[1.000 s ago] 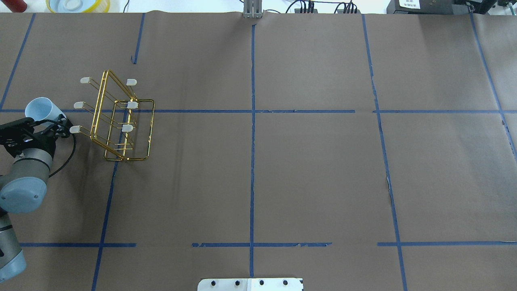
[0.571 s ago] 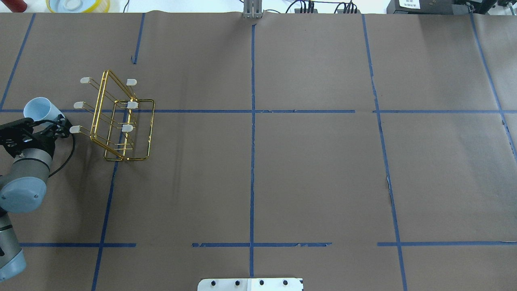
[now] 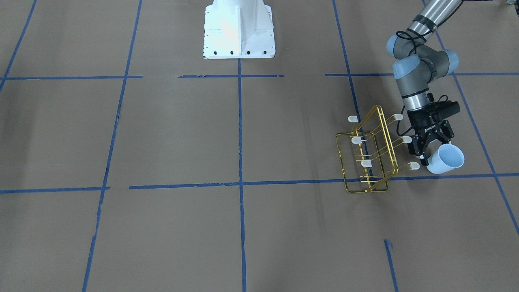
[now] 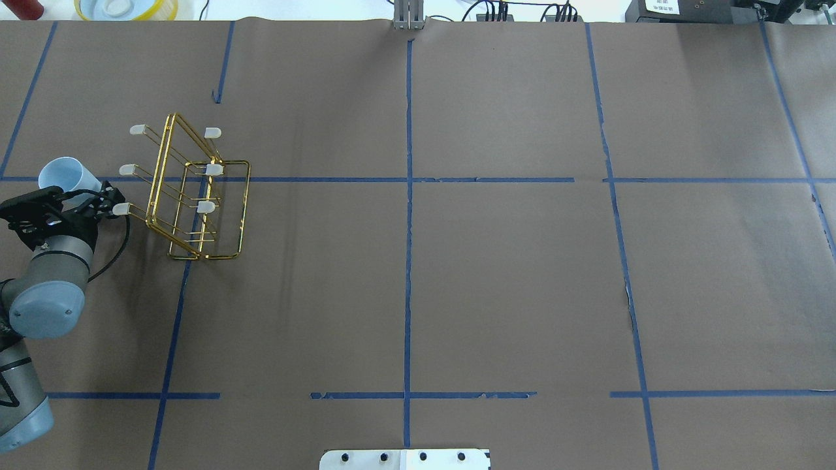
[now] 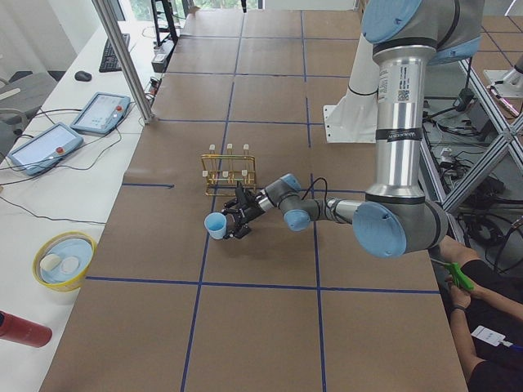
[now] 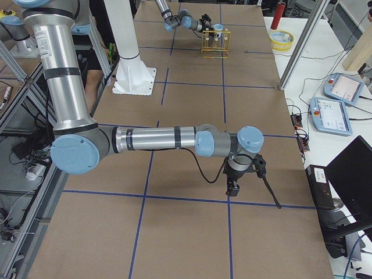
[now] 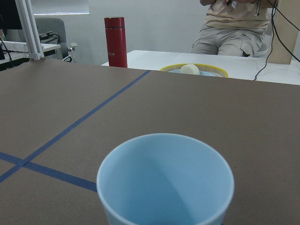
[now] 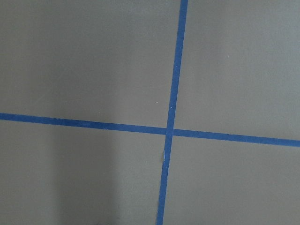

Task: Hang cup on cup holder
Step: 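Close the left gripper on the light-blue cup's rim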

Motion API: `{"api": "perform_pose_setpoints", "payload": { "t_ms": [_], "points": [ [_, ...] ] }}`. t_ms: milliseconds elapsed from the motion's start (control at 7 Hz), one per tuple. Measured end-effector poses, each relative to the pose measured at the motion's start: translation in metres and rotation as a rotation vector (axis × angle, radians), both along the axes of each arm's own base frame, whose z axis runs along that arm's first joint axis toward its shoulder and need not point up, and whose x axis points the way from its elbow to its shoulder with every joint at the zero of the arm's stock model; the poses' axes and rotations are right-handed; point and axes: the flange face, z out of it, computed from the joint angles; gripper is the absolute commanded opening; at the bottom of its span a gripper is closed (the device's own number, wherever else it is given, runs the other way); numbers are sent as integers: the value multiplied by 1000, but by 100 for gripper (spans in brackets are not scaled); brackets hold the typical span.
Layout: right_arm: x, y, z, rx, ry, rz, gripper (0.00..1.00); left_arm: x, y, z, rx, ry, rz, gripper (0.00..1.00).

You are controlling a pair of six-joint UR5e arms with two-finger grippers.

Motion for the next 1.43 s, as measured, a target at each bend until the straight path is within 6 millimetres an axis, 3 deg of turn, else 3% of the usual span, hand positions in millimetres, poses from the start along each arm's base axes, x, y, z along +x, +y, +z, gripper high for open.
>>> {"api": "perform_pose_setpoints", "payload": {
  "t_ms": [571, 1000, 1429],
  "points": [
    [0, 0, 0, 1, 0, 0, 100, -3, -5, 12, -4, -5, -9, 100],
    [0, 0, 0, 0, 0, 0, 100, -3, -8, 14, -6, -7, -14, 94],
    [0, 0, 0, 0, 0, 0, 100, -3, -20, 6, 1, 8, -27, 94]
  ]
}}
